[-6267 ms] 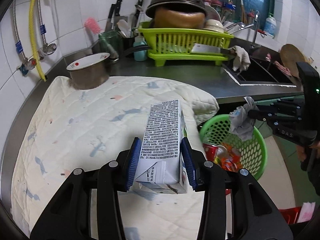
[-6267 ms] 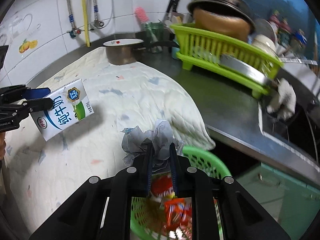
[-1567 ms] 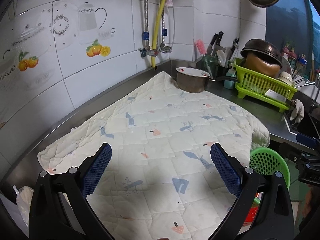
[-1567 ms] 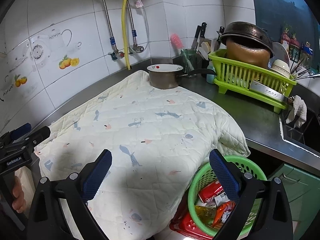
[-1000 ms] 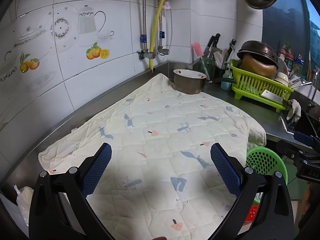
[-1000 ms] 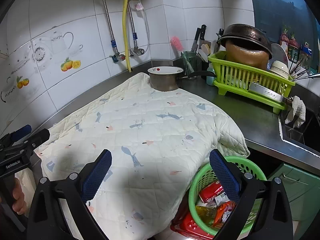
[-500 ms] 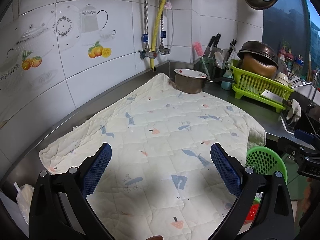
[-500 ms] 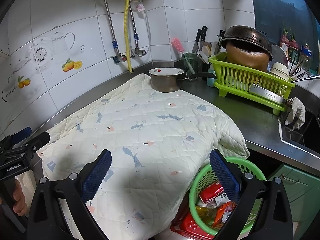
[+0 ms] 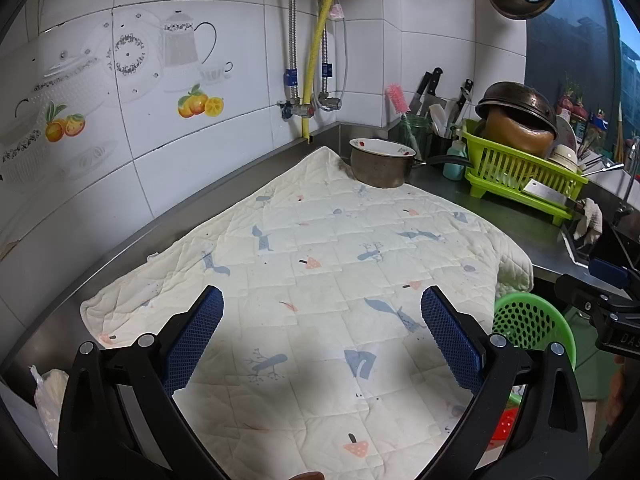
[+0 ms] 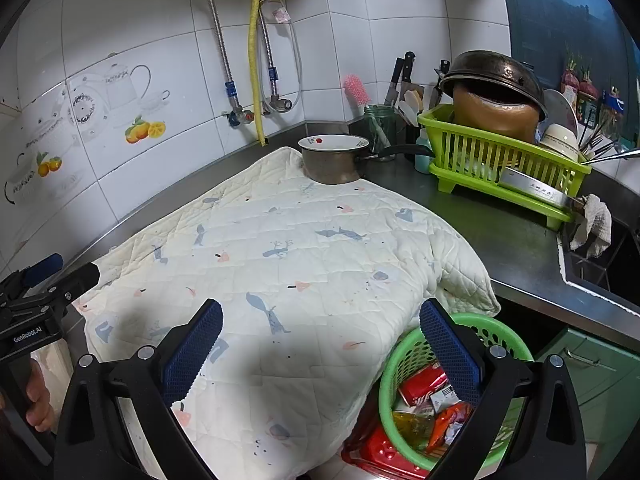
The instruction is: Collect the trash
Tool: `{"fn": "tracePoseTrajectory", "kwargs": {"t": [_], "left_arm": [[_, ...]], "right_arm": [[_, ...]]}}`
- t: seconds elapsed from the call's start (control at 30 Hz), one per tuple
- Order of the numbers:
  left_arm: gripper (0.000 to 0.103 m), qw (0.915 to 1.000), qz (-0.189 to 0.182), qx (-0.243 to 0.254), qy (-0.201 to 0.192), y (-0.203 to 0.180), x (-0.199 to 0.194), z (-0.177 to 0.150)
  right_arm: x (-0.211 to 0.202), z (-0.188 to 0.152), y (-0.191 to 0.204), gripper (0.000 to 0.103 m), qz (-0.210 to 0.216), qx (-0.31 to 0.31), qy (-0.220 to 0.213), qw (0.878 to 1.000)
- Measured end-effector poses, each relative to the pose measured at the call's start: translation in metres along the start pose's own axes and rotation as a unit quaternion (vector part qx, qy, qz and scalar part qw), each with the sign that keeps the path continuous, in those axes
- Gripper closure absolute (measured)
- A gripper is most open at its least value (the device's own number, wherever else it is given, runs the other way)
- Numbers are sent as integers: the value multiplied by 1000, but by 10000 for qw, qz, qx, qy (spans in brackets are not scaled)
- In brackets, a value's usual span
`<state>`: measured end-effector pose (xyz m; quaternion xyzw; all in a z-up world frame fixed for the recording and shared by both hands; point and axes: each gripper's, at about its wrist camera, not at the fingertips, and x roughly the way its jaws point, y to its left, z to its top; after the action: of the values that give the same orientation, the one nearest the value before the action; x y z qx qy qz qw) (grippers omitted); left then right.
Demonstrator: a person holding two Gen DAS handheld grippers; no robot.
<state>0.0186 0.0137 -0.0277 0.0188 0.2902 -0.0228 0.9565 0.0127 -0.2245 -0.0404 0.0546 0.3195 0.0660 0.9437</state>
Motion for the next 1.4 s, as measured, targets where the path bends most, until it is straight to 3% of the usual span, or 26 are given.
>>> {"fn": "tracePoseTrajectory", "kwargs": {"t": [1.4], "left_arm": [[5, 10000, -18, -22, -41, 1, -2, 0]], "right_arm": [[1, -2, 2, 7, 72, -21, 6, 10000]]}}
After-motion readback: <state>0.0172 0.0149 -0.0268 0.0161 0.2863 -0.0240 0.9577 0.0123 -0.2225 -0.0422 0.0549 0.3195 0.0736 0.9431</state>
